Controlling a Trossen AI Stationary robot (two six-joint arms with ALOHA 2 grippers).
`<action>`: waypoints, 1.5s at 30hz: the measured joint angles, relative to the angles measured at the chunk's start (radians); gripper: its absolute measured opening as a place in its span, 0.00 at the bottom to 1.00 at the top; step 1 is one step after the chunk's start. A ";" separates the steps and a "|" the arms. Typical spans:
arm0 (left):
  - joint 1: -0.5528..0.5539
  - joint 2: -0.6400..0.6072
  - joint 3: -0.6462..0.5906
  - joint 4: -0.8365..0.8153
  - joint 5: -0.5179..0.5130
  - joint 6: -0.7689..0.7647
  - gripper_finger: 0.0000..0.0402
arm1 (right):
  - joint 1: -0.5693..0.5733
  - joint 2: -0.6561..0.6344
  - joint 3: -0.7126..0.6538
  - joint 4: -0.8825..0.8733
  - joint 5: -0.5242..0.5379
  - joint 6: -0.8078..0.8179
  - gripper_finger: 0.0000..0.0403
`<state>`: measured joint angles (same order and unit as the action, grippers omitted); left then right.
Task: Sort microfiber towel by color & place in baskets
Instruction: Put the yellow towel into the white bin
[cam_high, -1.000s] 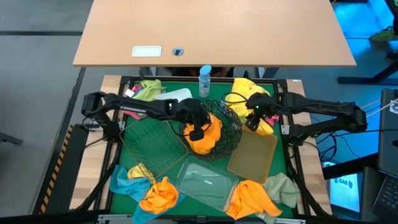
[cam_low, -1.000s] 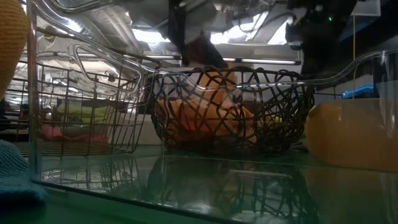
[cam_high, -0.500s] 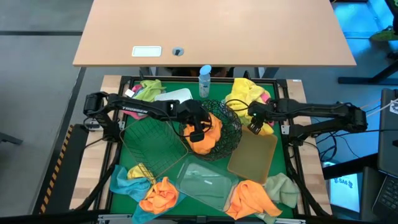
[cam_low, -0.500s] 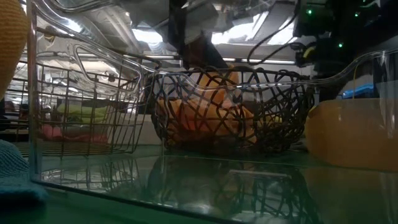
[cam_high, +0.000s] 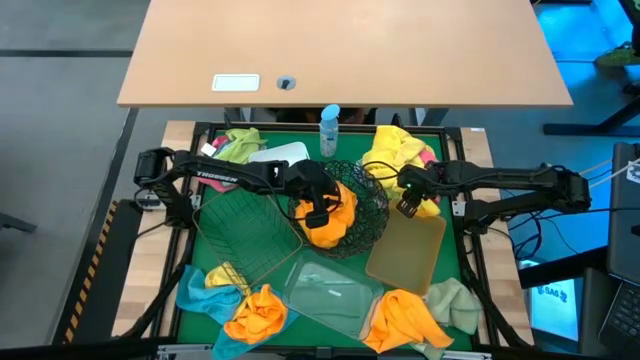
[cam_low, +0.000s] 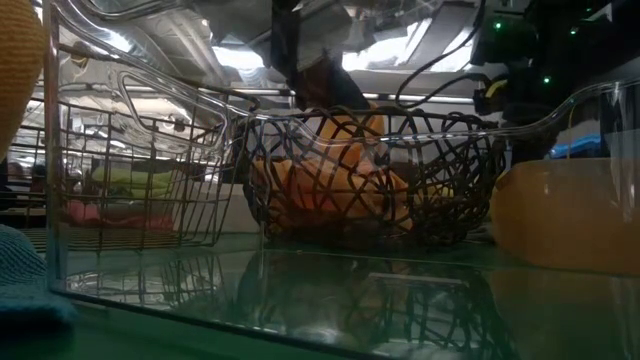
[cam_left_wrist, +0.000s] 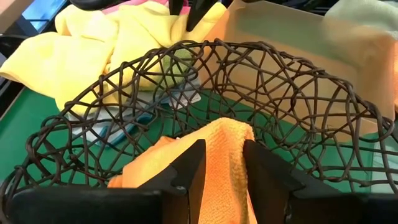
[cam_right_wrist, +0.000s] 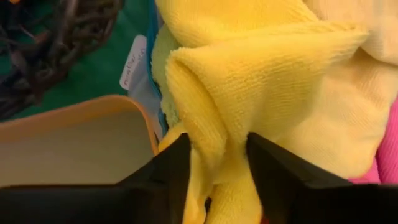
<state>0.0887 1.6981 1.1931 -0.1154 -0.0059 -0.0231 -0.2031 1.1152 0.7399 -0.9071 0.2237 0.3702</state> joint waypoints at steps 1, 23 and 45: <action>0.000 0.000 0.000 0.001 0.000 0.000 0.25 | 0.000 0.000 0.000 -0.001 0.000 0.000 0.28; -0.007 -0.022 0.000 -0.009 0.000 0.034 0.25 | 0.000 0.000 0.224 -0.010 -0.003 -0.067 0.01; -0.006 -0.078 0.000 0.398 -0.184 0.345 0.25 | 0.000 0.000 0.530 0.147 -0.140 -0.196 0.01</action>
<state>0.0830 1.6199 1.1931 0.2826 -0.1903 0.3219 -0.2035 1.1149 1.2701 -0.7596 0.0840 0.1745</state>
